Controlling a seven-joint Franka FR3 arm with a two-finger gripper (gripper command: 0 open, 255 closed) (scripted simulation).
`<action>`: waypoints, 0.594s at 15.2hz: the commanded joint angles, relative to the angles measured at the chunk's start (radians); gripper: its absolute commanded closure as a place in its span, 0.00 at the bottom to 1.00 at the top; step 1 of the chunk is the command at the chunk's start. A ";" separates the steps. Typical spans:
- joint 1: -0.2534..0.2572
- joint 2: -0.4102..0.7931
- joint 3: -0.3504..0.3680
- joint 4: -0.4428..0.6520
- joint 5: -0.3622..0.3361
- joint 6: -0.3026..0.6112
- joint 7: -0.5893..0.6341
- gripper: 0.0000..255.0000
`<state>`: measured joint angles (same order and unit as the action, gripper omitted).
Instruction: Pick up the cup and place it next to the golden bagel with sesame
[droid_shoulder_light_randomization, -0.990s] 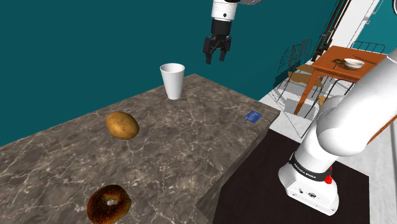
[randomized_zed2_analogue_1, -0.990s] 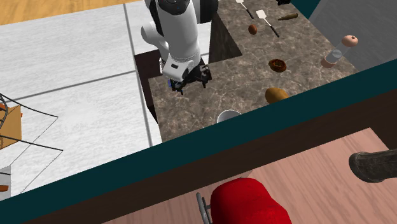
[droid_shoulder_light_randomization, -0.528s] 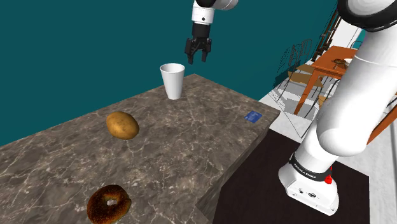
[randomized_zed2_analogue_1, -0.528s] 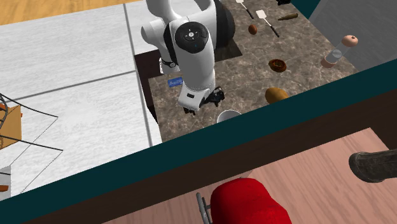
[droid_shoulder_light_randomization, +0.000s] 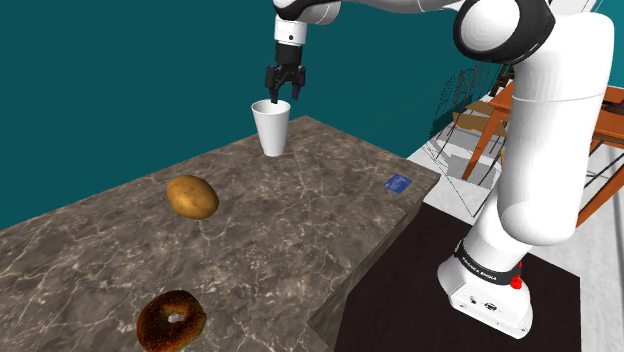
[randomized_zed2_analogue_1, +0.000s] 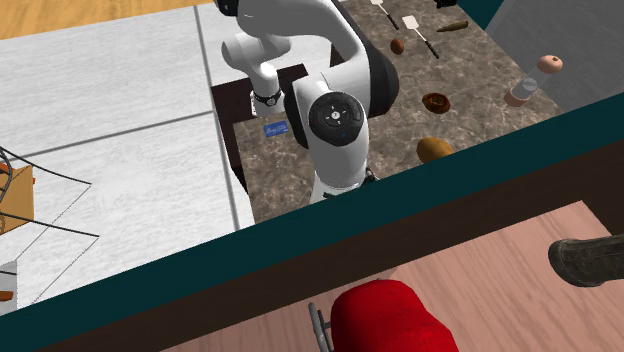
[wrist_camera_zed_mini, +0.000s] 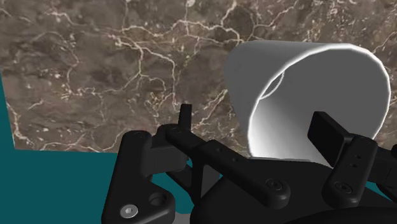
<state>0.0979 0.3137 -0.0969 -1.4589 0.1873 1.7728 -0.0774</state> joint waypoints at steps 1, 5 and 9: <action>0.000 0.013 0.001 -0.006 0.003 0.019 -0.005 0.00; 0.005 0.016 0.004 -0.054 0.005 0.071 -0.007 0.00; 0.006 0.017 0.004 -0.061 0.005 0.078 -0.008 0.00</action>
<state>0.1037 0.3307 -0.0927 -1.5181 0.1925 1.8494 -0.0847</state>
